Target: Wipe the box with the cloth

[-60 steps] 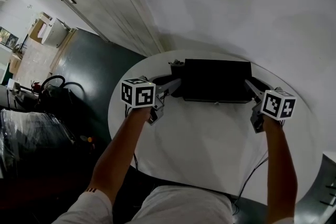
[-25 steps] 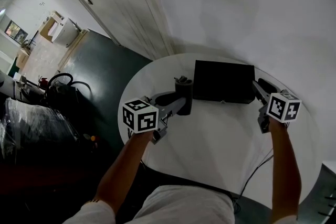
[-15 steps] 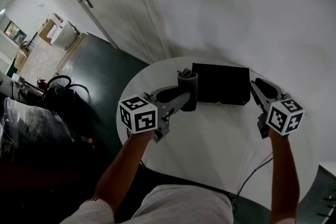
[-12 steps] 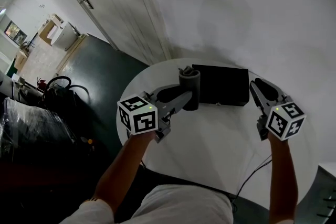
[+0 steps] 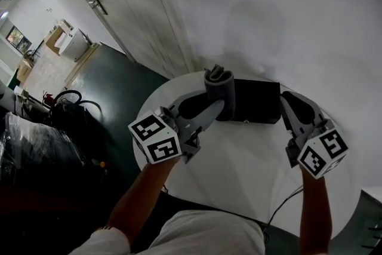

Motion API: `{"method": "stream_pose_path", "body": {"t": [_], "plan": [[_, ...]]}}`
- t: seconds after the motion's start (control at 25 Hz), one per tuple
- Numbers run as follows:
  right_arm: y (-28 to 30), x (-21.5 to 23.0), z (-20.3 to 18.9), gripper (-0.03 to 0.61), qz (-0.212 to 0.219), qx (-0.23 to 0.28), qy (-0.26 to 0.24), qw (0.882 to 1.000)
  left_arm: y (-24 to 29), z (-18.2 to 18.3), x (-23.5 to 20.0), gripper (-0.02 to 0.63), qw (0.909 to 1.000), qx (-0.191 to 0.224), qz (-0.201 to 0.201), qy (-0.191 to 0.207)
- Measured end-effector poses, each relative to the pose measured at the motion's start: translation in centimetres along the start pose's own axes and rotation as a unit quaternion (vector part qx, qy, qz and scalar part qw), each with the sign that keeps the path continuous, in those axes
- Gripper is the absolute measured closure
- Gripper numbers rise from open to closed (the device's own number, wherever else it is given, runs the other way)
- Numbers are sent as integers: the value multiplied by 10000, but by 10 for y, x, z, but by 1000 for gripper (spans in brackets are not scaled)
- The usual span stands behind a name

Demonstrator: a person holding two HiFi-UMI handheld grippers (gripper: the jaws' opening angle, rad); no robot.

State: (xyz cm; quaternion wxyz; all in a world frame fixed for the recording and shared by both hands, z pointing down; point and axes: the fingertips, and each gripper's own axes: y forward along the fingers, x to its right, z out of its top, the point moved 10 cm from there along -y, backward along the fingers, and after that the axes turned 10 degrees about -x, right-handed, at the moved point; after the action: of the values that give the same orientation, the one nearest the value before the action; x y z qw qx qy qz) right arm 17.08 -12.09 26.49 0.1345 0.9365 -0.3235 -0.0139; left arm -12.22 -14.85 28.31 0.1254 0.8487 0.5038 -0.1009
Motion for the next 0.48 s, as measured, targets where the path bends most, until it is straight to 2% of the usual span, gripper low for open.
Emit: {"method": "stream_pose_path", "body": {"t": [0.48], "plan": [[-15,-49,19,555,323,644,-521,9960,-3,13,41,505,9945,529,-85,901]]}}
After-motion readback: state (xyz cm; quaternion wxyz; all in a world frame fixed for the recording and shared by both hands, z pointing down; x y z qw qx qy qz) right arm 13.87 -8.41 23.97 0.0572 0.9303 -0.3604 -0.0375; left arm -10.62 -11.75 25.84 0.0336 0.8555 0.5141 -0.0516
